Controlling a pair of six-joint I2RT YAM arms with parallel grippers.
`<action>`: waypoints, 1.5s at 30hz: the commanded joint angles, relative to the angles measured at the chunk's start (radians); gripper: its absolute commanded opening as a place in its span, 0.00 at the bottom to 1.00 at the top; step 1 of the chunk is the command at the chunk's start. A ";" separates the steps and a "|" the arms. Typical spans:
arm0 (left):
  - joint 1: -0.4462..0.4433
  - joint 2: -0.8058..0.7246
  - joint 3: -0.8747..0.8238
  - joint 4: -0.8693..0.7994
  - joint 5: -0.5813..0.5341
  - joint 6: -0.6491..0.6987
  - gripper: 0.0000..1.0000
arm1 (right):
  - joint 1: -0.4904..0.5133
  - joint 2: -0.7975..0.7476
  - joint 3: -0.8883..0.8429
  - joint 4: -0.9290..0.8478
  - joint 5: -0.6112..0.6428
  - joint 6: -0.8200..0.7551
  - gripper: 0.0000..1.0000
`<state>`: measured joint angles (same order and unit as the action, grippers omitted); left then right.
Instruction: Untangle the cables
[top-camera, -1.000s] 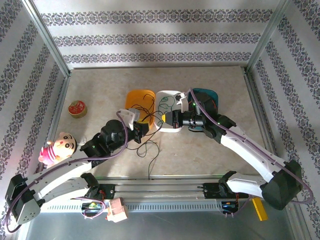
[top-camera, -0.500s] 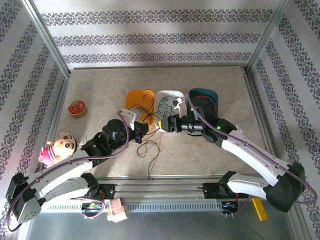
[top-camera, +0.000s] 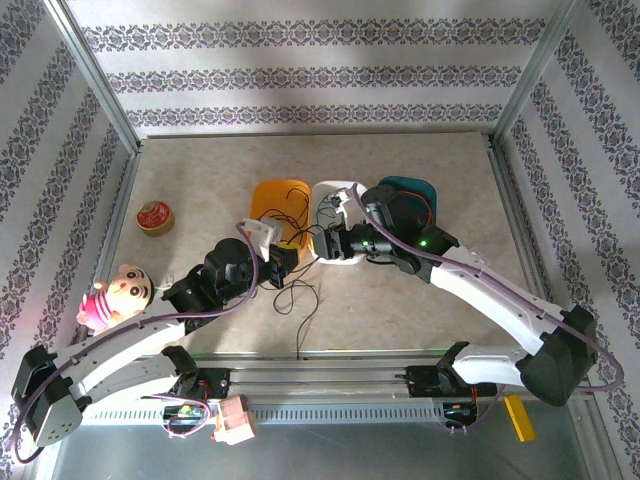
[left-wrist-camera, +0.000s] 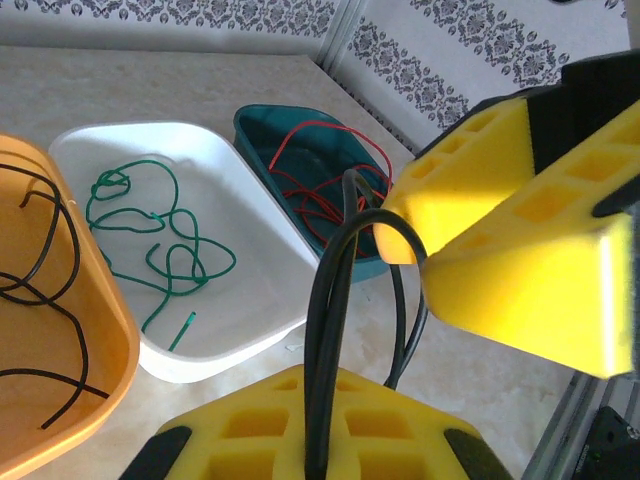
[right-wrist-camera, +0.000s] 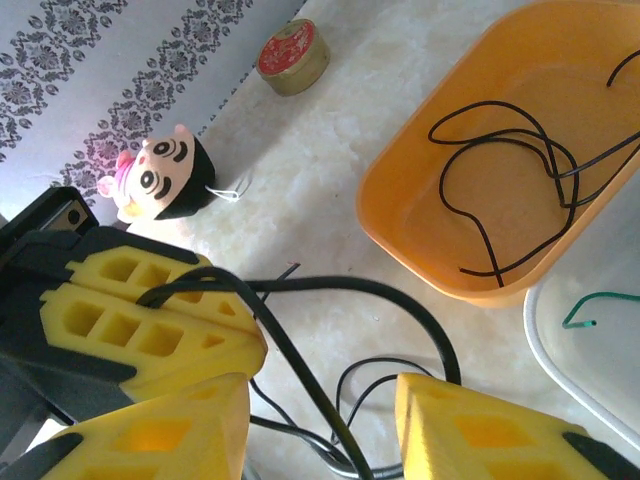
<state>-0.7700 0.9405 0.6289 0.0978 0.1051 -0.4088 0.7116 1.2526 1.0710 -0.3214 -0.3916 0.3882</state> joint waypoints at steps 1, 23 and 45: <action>0.014 -0.018 0.012 -0.001 0.012 -0.018 0.00 | 0.019 0.027 0.025 -0.004 0.002 -0.015 0.39; 0.015 -0.074 -0.006 -0.011 -0.129 -0.014 0.00 | -0.298 -0.277 -0.293 0.096 0.109 0.319 0.13; 0.304 0.288 0.337 0.010 -0.206 -0.064 0.00 | -0.296 -0.275 -0.278 0.055 0.089 0.276 0.44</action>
<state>-0.4999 1.1633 0.9882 0.0723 -0.1024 -0.4541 0.4122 0.9897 0.7910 -0.2466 -0.2932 0.6964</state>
